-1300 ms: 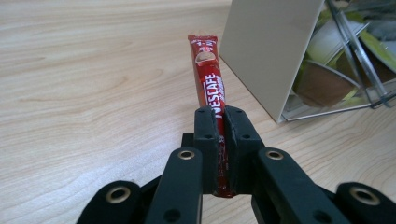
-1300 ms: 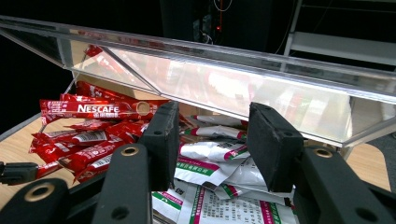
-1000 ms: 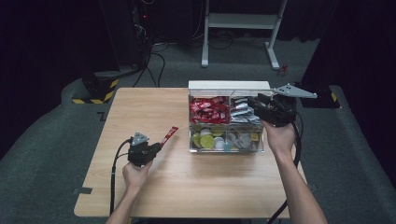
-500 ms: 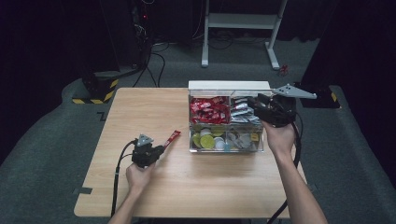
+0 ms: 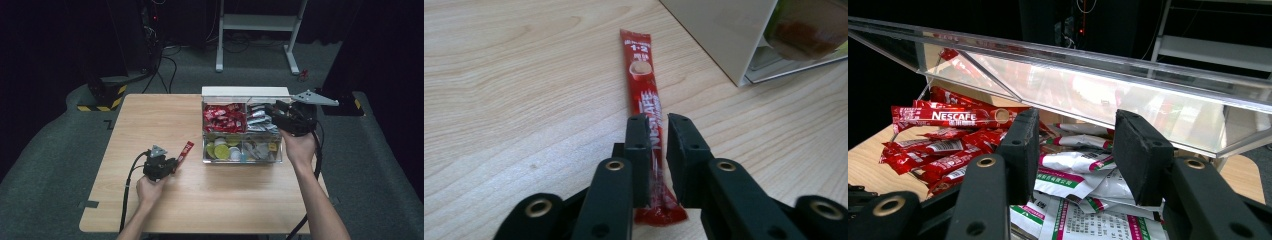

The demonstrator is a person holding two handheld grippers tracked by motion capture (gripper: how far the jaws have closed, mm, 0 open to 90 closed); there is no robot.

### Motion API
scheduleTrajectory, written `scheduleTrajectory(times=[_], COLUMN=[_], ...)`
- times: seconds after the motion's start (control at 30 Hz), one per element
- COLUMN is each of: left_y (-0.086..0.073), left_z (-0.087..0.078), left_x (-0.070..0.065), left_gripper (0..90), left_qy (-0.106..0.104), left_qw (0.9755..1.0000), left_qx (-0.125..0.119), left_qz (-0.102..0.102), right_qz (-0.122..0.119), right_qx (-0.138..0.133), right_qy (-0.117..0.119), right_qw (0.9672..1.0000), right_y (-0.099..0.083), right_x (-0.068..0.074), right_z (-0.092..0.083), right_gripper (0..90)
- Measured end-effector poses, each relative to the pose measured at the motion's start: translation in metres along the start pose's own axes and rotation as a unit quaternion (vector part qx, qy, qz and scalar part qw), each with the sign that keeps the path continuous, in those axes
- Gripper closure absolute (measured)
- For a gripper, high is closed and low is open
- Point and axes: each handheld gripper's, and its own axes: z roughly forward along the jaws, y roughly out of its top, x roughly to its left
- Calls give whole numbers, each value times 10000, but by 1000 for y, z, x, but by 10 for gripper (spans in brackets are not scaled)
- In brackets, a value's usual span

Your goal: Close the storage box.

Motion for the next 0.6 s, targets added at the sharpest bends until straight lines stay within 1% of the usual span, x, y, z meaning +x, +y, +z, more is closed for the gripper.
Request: scheduleTrajectory(times=[0.1,0.17,0.2,0.23,0.3,0.33,0.37,0.5,0.6], left_y=[0,1,1,1,2,2,2,2,-3], left_z=[0,-2,-3,-4,-8,-11,-14,-21,-25], left_x=[1,0,0,1,2,3,4,8,12], left_gripper=[749,718,700,682,649,634,618,574,557], left_qy=[-18,-19,-4,26,36,35,58,133,231], left_qw=[10000,10000,10000,10000,9999,9998,9998,9994,9989], left_qx=[-13,-36,-59,-67,-120,-164,-185,-264,-305], left_qz=[-35,-34,-68,-33,-58,-116,-106,-178,-255], right_qz=[-16,-20,-16,-14,-14,-13,-17,25,55], right_qx=[8,7,-1,-5,-3,-10,-26,-62,-74], right_qy=[-6,-2,3,5,3,-5,-4,-11,-12], right_qw=[10000,10000,10000,10000,10000,10000,10000,10000,10000], right_y=[0,0,0,0,0,0,0,-1,-2], right_x=[0,0,0,0,0,0,0,-2,-4], right_z=[-1,-1,-1,-1,-1,-1,-2,-5,-7], right_gripper=[534,535,535,535,534,533,533,533,533])
